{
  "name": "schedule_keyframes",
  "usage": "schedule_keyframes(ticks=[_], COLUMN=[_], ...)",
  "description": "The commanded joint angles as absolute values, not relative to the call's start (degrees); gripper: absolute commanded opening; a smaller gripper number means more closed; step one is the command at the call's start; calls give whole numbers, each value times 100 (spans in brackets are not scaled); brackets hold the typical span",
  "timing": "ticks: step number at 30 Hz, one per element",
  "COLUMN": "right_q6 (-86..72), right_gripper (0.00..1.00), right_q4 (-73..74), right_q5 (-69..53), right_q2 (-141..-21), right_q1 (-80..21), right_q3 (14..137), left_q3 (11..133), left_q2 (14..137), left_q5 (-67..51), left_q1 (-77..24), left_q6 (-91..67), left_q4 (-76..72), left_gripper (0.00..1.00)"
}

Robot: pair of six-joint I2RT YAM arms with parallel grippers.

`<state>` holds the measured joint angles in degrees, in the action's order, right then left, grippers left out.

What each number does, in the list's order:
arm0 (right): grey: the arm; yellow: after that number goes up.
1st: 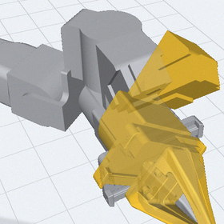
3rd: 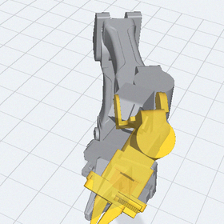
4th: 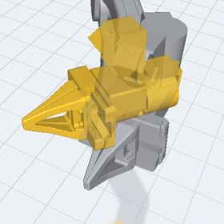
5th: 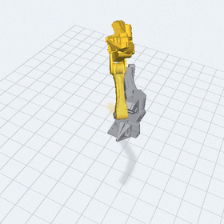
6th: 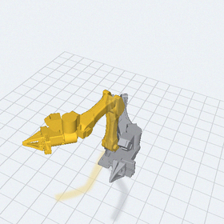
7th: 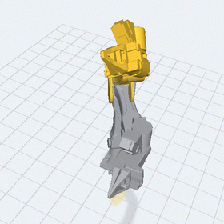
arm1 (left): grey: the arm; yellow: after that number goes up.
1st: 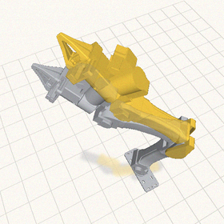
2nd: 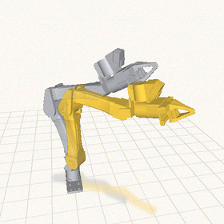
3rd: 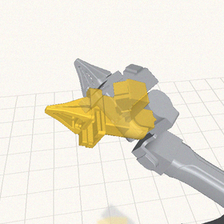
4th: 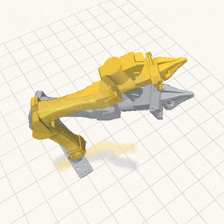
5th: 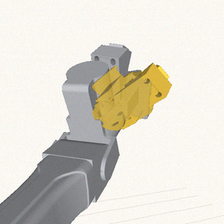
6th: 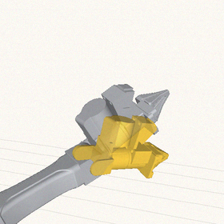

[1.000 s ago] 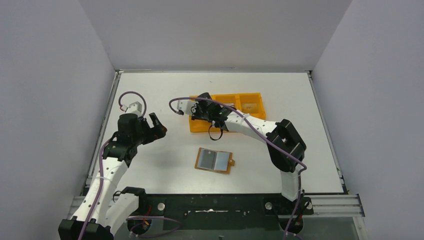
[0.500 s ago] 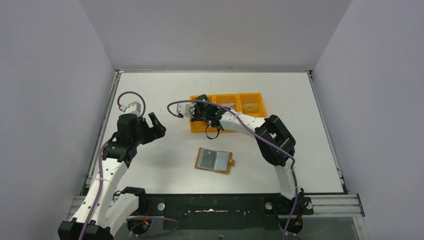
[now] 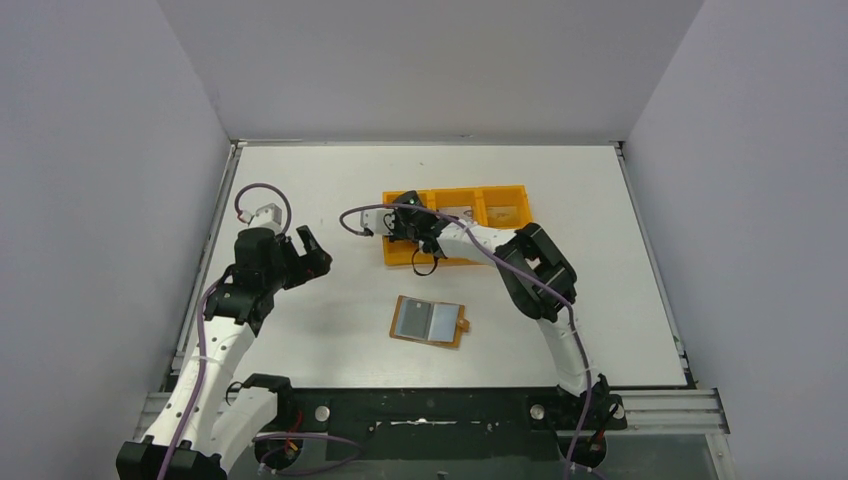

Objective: Take the credit cards out of the card holder

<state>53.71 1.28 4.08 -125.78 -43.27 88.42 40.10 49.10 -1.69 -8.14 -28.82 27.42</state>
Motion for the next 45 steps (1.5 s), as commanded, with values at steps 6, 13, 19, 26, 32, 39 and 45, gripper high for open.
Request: schedule_keyframes(ticks=[6,13,19,26,32,39,45], right_q6=[4890,4079,2196,-2600,-5102,-5829,-6086], right_gripper=[42,47,49,46,47,49,48], right_q4=[-12,5,-7,1292,1180,2125,2529], right_q5=[223,175,400,290,1230,2318,2595], right_q2=[-12057,-11094,-10145,-9342,-8834,-9045,-9566], right_q1=[-4316,-4406,-4542,-4617,-5249,-5947,-6341], right_q3=[9001,8666,8062,7255,5703,5956,6373], left_q3=[4025,4005,4001,3996,3980,3974,3981], left_q2=[4924,4938,4961,5022,5039,5099,5106], left_q5=[-129,-242,-264,-324,-379,-402,-386], left_q1=[-791,-787,-789,-790,-790,-791,-791], left_q6=[-2820,-2821,-2821,-2821,-2821,-2814,-2812], left_q4=[2593,2549,2542,2527,2496,2497,2496], left_gripper=[88,88,88,88,88,88,88])
